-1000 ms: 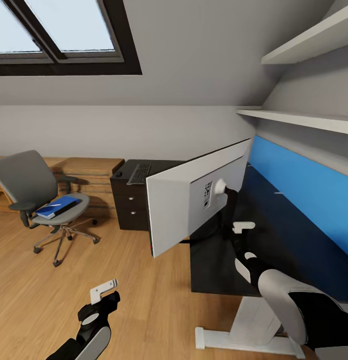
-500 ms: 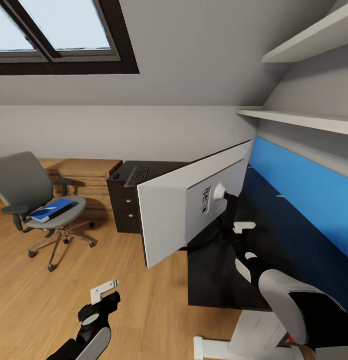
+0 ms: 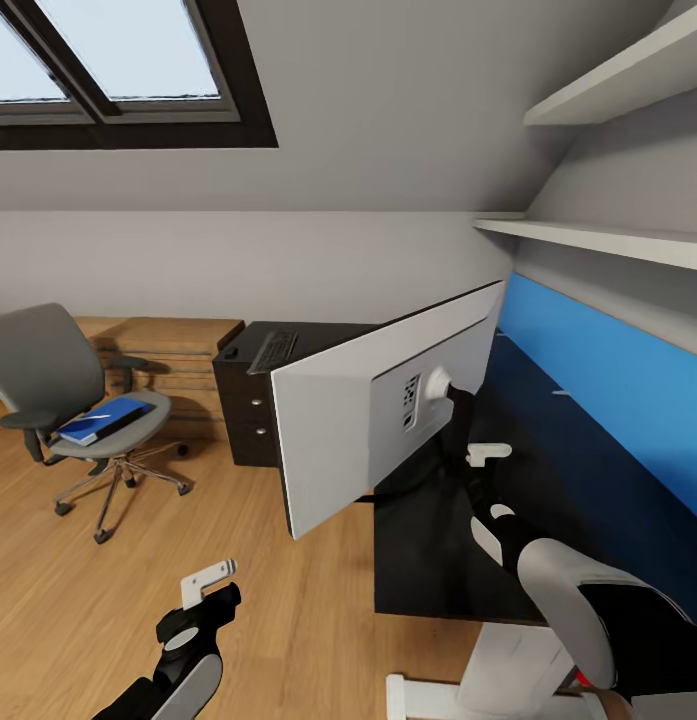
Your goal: In the bedroom, organize the workspace by keeping the computer under the desk, ensuring the monitor is on the desk, placing the keyboard on the desk next to the monitor, placing the mouse on the desk next to the keyboard, moving the folder from the swivel chair onto the desk next to the mouse, stacking the notebook on top of the folder with the pen on top of the notebook, and positioning the swivel chair next to the desk.
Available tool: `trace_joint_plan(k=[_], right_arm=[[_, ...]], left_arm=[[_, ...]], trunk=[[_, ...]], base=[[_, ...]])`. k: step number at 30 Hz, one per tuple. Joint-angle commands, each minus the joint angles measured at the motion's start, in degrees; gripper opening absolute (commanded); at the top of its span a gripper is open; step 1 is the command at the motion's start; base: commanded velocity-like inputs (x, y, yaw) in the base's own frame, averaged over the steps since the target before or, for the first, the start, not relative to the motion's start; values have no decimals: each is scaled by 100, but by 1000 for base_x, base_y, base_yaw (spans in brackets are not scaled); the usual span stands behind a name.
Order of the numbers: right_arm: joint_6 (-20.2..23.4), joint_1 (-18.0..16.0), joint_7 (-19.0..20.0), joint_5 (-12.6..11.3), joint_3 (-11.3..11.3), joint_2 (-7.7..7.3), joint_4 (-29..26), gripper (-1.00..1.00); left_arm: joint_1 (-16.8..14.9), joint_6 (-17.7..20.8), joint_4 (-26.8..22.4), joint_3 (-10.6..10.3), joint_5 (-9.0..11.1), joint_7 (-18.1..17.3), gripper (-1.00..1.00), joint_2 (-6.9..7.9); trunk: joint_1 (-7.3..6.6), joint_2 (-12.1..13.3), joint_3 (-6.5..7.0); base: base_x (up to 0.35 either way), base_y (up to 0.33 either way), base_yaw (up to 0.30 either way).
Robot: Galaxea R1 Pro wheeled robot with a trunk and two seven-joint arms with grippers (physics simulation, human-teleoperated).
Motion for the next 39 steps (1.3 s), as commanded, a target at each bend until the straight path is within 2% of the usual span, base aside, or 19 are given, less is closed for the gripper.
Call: trace_joint_plan(k=[1,4,5,32,39], right_arm=[[-17,-5,-8,9,-1,1,6,100],[-17,-5,-4,9,1,3,6,100],[-17,-5,-2,9,1,4,6,-100],[-21,-5,-8,10,2,-11,-2,-100],[-24,-5,-16,12,2,-13,-2,-100]], left_arm=[[-7,33,-9,-14,12,39,100,6],[-7,33,-9,-13,12,42,100,6],[-7,33,-9,-13,12,43,100,6],[-7,33,-9,-14,12,35,100,6],[-7,33,-4,-14,17,35,100,6]], trunk=[[0,-4,-6],[0,-4,-6],[0,-4,-6],[0,-4,-6],[0,-4,-6]], base=[[0,0,0],[0,0,0],[0,0,0],[0,-1,0],[0,-155,0]])
